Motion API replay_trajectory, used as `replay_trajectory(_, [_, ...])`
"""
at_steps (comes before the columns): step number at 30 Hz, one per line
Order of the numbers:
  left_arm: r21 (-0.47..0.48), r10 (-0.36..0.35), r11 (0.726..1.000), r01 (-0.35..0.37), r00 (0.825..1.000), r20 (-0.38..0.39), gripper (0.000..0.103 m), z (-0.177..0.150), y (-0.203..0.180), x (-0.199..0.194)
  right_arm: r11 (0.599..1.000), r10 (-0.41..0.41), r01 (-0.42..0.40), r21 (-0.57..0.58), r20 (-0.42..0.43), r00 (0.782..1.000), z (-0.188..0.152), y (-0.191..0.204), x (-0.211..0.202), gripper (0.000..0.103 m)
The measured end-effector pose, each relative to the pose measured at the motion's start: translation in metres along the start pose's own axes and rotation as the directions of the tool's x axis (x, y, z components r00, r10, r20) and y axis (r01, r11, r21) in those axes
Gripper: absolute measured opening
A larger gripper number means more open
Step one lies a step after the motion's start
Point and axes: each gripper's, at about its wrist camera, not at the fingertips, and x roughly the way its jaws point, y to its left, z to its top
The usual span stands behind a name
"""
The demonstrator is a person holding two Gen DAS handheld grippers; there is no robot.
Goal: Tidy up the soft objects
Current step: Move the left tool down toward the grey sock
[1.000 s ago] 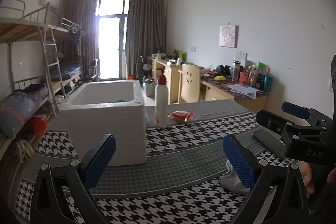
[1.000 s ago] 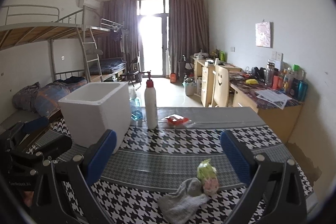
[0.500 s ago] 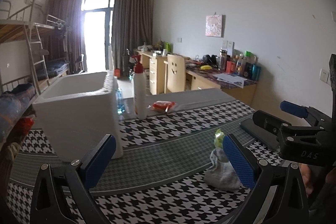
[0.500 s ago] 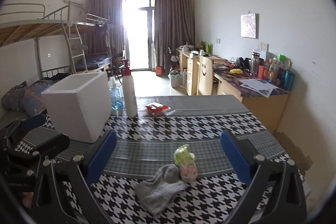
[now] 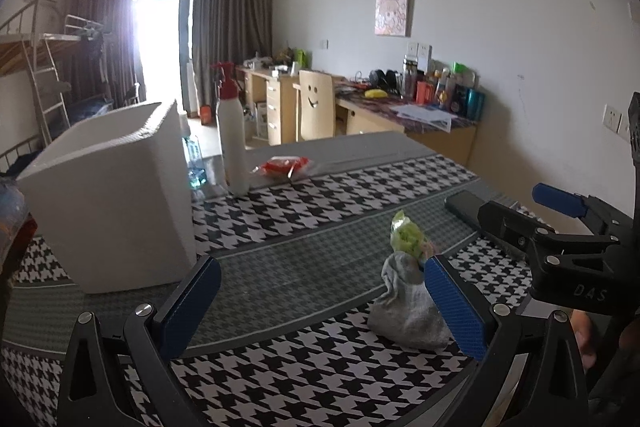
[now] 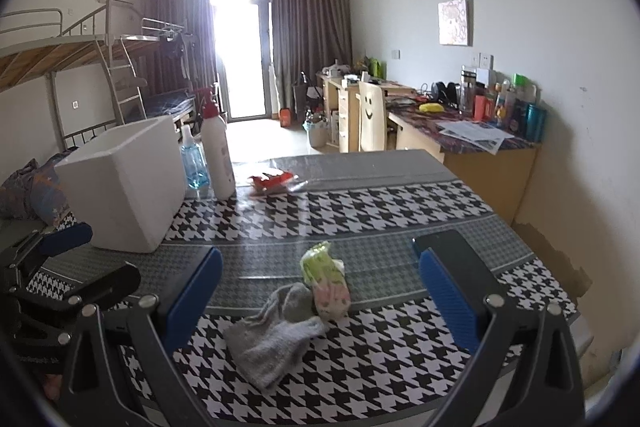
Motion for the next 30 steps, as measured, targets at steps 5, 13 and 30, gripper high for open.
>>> replay_trajectory(5, [-0.004,-0.014,1.000,0.014,0.999,-0.039,0.102,-0.005,-0.002,0.011,1.000,-0.002,0.003,0.010,-0.024,1.000,-0.004,-0.006,0.010,0.101])
replay_trajectory(13, [0.009,-0.023,1.000,0.024,0.996,-0.089,0.102,-0.008,-0.007,0.028,1.000,0.004,-0.004,0.012,-0.059,0.998,-0.009,-0.012,0.027,0.101])
replay_trajectory(30, [0.022,-0.073,0.997,0.079,0.975,-0.210,0.102,-0.015,-0.025,0.062,0.999,0.031,-0.029,0.018,-0.145,0.989,-0.016,-0.031,0.061,0.101])
